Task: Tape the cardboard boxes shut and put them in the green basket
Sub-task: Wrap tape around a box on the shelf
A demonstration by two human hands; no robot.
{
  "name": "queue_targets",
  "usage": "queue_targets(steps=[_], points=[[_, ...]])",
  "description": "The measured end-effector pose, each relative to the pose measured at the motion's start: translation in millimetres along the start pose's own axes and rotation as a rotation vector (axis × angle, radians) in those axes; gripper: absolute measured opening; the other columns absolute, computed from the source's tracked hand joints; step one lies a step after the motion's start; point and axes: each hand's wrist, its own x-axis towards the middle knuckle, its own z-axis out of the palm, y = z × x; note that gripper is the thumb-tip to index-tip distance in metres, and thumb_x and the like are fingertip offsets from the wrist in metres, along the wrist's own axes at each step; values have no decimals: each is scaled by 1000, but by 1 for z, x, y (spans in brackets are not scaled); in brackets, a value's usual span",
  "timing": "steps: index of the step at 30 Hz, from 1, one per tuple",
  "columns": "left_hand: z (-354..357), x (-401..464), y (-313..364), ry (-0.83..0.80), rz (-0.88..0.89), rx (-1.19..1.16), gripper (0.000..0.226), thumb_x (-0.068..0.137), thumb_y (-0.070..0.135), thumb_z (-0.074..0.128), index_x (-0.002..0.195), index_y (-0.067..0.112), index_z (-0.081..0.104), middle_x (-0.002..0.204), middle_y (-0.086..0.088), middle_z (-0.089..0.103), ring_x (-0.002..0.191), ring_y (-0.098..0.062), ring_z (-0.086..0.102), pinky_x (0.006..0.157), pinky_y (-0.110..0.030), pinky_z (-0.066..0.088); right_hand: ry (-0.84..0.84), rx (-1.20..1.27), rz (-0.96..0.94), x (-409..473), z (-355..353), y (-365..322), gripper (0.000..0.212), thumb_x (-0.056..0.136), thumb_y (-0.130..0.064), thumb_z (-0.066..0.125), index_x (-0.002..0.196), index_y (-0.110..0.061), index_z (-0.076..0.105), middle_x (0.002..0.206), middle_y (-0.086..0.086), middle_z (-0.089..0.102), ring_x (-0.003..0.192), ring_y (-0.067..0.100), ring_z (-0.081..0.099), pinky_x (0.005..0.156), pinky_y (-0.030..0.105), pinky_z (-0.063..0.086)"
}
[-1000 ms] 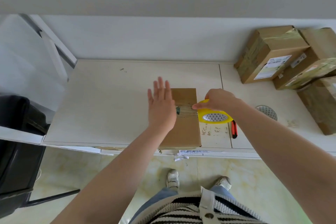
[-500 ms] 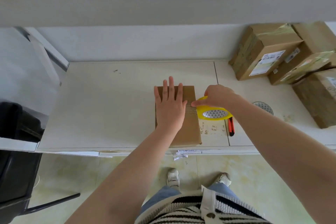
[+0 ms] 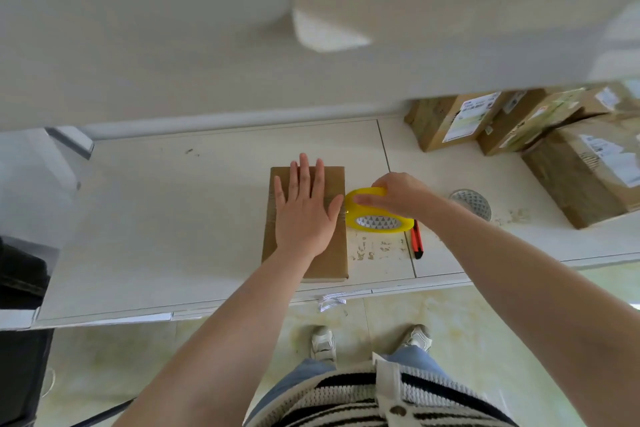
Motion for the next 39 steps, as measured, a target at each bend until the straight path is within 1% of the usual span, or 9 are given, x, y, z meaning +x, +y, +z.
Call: queue_targets(steps=[6,12,18,21,24,27,31,34,39], points=[[2,-9,6,-7,-98,-4,71,95,59,-1,155,22,-15,163,-8,-15,151,-28,-12,122,-49,-3,18,-251,-55,5,-12,-3,83,70,-90,42,114,-23,65,91,-5,62,82,15,53,60,28,36],[-1,-13,5,-18,-140,-20,83,89,71,-5,156,23,-12,163,-9,-15,151,-28,-12,122,-49,-5,10,-297,-53,9,-15,-9,86,67,-93,42,105,-20,66,71,-11,50,77,15,54,54,26,33],[-1,-12,5,-31,-133,-33,91,80,81,-10,154,29,-16,162,-8,-19,150,-27,-16,120,-48,-9,22,-265,-14,7,-8,-1,91,66,-92,42,122,-22,62,102,-5,66,82,12,49,67,29,38],[0,-12,5,-14,-134,-25,90,81,80,-9,154,29,-16,163,-9,-17,150,-27,-15,120,-48,-9,49,-246,-44,3,-10,-2,76,69,-91,39,104,-29,63,87,-12,61,81,10,54,62,27,36],[1,-12,5,-19,-125,-25,90,80,81,-10,154,29,-16,162,-9,-18,150,-28,-16,119,-49,-10,259,101,-65,-13,-4,8,45,82,-73,48,86,-29,58,83,-13,55,78,7,55,60,26,41],[2,-11,6,-33,-127,-38,89,83,80,-3,154,29,-17,162,-9,-19,150,-27,-17,119,-49,-11,518,302,195,-33,8,42,19,97,-38,51,93,-20,57,96,-1,60,77,15,56,60,30,44],[1,-11,8,-32,-129,-7,89,83,80,-1,154,28,-15,162,-10,-17,150,-28,-14,119,-50,-9,453,179,345,-56,37,71,12,100,-19,44,99,-14,54,104,5,60,77,25,56,61,33,43],[0,-11,8,-34,-129,-2,90,82,79,-4,155,28,-15,162,-10,-17,150,-28,-14,120,-51,-8,328,20,341,-61,58,68,20,95,-18,57,113,-14,50,114,5,56,93,27,58,62,34,39],[-1,-12,8,-34,-130,-3,90,81,79,-5,155,28,-15,163,-10,-17,150,-28,-13,121,-51,-7,326,198,341,-58,67,65,19,98,-13,50,115,-6,49,117,14,58,101,33,58,67,35,41]])
